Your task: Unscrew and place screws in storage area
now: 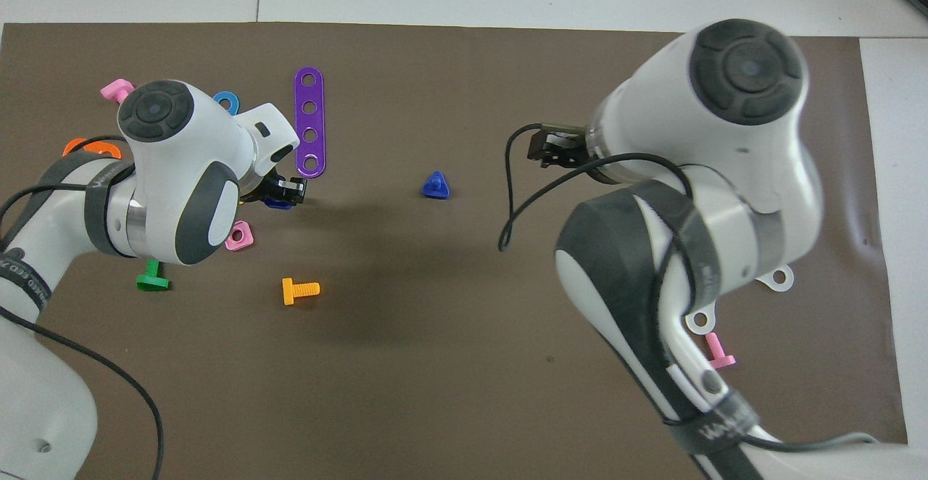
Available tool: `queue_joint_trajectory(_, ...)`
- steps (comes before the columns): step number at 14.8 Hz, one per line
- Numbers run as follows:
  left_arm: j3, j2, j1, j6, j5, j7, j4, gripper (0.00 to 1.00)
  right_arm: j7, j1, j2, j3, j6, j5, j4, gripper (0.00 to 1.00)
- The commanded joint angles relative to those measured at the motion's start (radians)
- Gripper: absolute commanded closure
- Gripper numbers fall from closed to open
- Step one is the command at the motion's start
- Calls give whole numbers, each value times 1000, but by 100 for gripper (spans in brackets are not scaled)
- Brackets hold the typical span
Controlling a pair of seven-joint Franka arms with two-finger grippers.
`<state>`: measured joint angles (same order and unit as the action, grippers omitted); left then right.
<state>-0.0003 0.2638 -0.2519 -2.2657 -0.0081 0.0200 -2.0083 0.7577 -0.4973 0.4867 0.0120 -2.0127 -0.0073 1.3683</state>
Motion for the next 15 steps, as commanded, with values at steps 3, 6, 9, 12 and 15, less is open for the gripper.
queue_joint_trajectory(3, -3, -67, 23, 11, -18, -18, -3, 0, 22, -85, 159, -1, -110, -14, -74, 0)
queue_joint_trajectory(6, -3, -127, 74, 145, -18, -28, 46, 0, -21, -89, 174, 0, -194, -49, -31, 0)
queue_joint_trajectory(9, -1, -198, 138, 244, -16, -52, 62, 0, -96, -81, 176, 0, -271, -53, 26, 5)
queue_joint_trajectory(12, -1, -273, 221, 311, -15, -106, 62, 0, -119, -81, 168, 0, -325, -53, 89, 16)
queue_joint_trajectory(15, 2, -346, 284, 359, -15, -141, 65, 0, -126, -87, 170, 0, -344, -53, 98, 27)
